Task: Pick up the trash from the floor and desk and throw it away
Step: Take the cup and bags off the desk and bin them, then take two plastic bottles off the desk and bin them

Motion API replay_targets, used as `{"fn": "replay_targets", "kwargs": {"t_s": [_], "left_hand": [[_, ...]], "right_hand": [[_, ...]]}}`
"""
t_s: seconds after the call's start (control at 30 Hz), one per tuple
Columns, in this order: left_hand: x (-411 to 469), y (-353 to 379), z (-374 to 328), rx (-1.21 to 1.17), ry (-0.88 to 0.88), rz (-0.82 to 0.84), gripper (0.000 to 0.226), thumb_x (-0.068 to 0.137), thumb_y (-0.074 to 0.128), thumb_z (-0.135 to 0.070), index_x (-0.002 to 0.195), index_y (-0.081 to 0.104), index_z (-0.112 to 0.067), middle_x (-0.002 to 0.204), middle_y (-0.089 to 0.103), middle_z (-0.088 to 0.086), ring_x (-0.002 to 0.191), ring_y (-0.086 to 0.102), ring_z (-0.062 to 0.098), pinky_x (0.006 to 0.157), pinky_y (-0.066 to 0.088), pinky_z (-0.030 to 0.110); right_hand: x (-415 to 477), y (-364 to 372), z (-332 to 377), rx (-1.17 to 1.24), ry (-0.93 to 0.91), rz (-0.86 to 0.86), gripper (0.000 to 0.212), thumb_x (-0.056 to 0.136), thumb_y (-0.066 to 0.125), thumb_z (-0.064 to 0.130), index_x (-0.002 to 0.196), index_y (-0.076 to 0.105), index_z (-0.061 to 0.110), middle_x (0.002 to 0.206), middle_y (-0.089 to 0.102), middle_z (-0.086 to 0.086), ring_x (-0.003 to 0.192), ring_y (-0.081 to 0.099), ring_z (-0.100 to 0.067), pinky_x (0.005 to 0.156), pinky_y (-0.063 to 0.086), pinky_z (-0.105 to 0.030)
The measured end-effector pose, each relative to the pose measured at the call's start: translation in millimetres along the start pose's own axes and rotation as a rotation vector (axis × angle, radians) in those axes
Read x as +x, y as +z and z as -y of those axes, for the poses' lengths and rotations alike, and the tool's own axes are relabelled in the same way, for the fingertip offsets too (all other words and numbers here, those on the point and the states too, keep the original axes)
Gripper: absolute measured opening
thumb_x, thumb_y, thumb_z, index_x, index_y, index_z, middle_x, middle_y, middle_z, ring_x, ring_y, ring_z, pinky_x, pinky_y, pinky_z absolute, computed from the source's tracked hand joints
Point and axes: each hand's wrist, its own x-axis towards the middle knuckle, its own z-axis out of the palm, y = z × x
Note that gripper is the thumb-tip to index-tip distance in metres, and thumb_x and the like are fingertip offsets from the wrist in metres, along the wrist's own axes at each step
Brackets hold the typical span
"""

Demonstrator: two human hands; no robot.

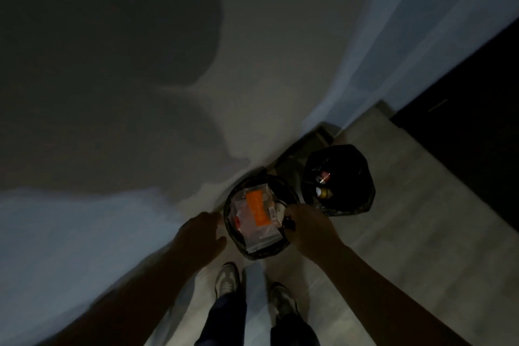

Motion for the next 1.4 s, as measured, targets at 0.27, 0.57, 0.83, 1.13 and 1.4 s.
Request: {"fn": "replay_targets", "kwargs": {"t_s": [0.27,0.57,0.83,1.13,1.4], "left_hand": [[-174,-43,-33,-0.263,-0.152,-0.155,0.035,0.089,0.058,-0.035,0.122,0.054,-0.024,0.119,0.057,-0.004,0.107,0.055,0.011,0.089,0.042,0.019],[-386,-126,2,-0.235,-0.362,-0.634,0.041,0.088,0.058,-0.043,0.126,0.051,-0.028,0.119,0.057,-0.010,0.105,0.055,0.007,0.088,0.044,0.019],[-656,-111,49,-0.149,-0.740,-1.049,0.039,0.082,0.064,-0.042,0.118,0.058,-0.029,0.112,0.061,-0.011,0.102,0.060,0.009,0.087,0.047,0.023],[-933,41,32,-0.107,-1.137,-1.298,0.037,0.082,0.067,-0.037,0.117,0.059,-0.029,0.112,0.058,-0.014,0.102,0.057,0.005,0.088,0.045,0.020],[-1077,150,31,-0.102,-1.399,-1.360,0.041,0.084,0.063,-0.044,0.122,0.055,-0.032,0.116,0.056,-0.016,0.108,0.053,0.001,0.094,0.043,0.020]], "right_hand": [[-107,-100,74,-0.072,-0.364,0.036,0.034,0.089,0.057,0.026,0.121,0.056,0.017,0.121,0.059,-0.001,0.114,0.054,-0.020,0.094,0.043,-0.030],[-200,-174,253,-0.204,-0.928,0.003,0.042,0.084,0.064,0.038,0.123,0.057,0.024,0.119,0.058,0.007,0.106,0.054,-0.009,0.090,0.042,-0.022],[-390,-151,456,-0.252,-1.552,-0.081,0.036,0.080,0.066,0.039,0.114,0.061,0.028,0.108,0.060,0.013,0.099,0.056,-0.004,0.087,0.043,-0.020],[-665,-18,548,-0.231,-2.043,0.044,0.039,0.081,0.066,0.041,0.118,0.060,0.029,0.112,0.060,0.013,0.106,0.055,-0.005,0.089,0.045,-0.025],[-827,83,596,-0.243,-2.265,0.062,0.036,0.083,0.065,0.039,0.117,0.061,0.029,0.114,0.061,0.012,0.105,0.055,-0.005,0.089,0.043,-0.021]]}}
